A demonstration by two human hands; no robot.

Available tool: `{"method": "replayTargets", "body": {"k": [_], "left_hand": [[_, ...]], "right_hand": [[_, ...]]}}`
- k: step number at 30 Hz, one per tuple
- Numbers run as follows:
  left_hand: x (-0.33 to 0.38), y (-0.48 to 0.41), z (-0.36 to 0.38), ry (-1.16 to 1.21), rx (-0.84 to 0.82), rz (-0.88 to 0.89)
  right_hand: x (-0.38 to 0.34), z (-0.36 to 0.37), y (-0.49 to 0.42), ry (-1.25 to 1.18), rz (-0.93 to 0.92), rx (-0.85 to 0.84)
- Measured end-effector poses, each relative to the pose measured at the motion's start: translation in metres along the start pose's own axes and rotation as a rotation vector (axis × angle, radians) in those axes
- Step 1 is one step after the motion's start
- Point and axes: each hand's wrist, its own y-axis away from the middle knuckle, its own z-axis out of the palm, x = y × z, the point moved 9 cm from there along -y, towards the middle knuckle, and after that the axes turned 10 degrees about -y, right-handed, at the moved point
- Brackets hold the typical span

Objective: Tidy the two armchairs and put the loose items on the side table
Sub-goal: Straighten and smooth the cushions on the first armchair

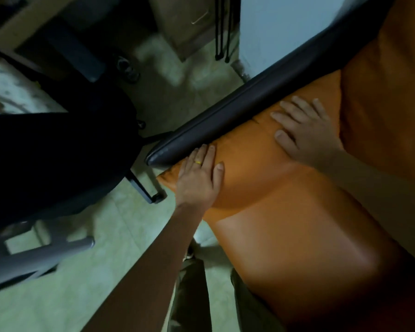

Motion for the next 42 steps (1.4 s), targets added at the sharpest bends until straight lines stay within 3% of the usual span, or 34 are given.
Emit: {"method": "replayTargets", "body": {"k": [6,8,11,13,16,19,32,42], "left_hand": [[-0.049,0.034,0.000,-0.058,0.023,-0.036],[-0.060,0.047,0.005,-0.005,0.032,-0.094],[-0.075,0.068,0.014,0.235,0.064,-0.281],[-0.078,0.079,0.021,0.487,0.090,-0.410],[-0.069,0.077,0.024,0.722,0.107,-0.438],[-0.068,0.068,0.020,0.797,0.157,-0.479],[-0.027,0.045,0.030,0.755,0.156,-0.321],[0.043,-0.014,0.039,0.664,0.240,-0.354]], "right_hand": [[0.025,-0.009,0.005,-0.074,0.145,0.054],[0.031,-0.008,0.012,-0.148,0.277,0.101],[0.028,0.000,0.029,-0.284,0.514,0.180],[0.021,0.005,0.037,-0.297,0.563,0.211],[0.022,0.009,0.038,-0.287,0.554,0.251],[0.024,0.011,0.037,-0.294,0.547,0.302],[0.035,0.011,0.031,-0.320,0.511,0.433],[0.085,0.004,0.008,-0.309,0.522,0.439]]}}
